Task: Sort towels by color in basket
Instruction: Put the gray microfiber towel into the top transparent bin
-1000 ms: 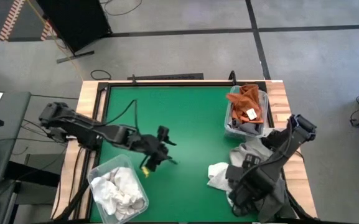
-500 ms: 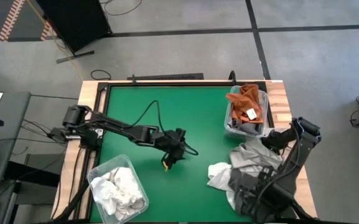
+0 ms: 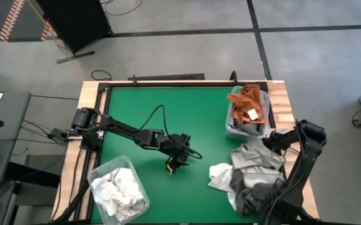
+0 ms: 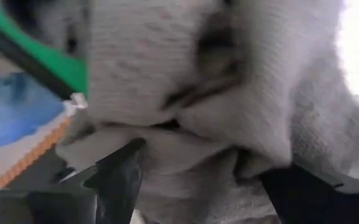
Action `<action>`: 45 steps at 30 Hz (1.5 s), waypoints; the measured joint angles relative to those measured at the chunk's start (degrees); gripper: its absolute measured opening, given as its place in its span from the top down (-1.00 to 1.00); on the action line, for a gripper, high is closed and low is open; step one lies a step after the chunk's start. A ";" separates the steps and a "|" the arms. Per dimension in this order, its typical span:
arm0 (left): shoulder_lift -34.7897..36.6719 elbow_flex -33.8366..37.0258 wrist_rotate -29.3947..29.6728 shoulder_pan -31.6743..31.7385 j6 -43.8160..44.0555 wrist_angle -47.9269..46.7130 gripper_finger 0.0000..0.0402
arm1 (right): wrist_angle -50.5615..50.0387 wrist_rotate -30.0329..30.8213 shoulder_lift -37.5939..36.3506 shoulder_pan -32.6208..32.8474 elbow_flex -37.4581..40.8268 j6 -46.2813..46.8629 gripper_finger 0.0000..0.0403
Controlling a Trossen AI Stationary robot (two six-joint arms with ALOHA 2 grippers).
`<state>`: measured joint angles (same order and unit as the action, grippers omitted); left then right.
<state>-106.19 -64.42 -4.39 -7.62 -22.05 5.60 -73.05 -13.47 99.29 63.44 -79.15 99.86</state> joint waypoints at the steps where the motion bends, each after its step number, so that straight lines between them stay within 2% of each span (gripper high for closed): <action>1: 0.05 0.00 -0.20 0.00 0.13 0.17 -0.26 | 2.90 0.01 0.00 -0.02 1.10 0.62 -0.62; 11: 0.06 0.00 -1.37 0.00 1.70 1.08 -0.26 | 18.47 4.21 0.33 -0.77 9.64 2.44 -0.62; 19: 0.06 0.00 -1.36 0.00 1.79 0.79 -0.26 | 21.59 12.08 0.28 -3.67 15.96 2.31 -0.62; 23: 0.06 0.00 -1.35 0.00 1.84 0.73 -0.26 | 22.28 13.23 0.11 -5.63 18.91 1.02 -0.57; 27: 0.06 0.00 -1.35 0.00 1.93 -0.22 -0.26 | 23.30 12.99 0.03 -7.70 21.08 -2.16 -0.39; 30: 0.06 0.00 -1.35 0.00 1.93 -0.89 -0.26 | 23.52 12.96 0.02 -9.14 22.01 -4.95 -0.14; 33: 0.06 0.00 -1.34 0.00 1.93 -1.57 -0.27 | 23.49 13.70 0.04 -10.40 22.07 -8.47 0.22; 37: 0.06 0.00 -1.33 0.00 1.93 -1.98 -0.27 | 24.50 18.87 0.13 -12.02 22.12 -12.82 0.75; 45: 0.07 0.00 -1.33 -0.02 3.32 -3.74 -0.27 | 25.16 32.24 0.72 -15.72 18.93 -22.48 0.76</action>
<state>-106.11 -64.42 -5.72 -7.64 -18.72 1.86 -47.90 18.76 100.01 47.72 -60.23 77.39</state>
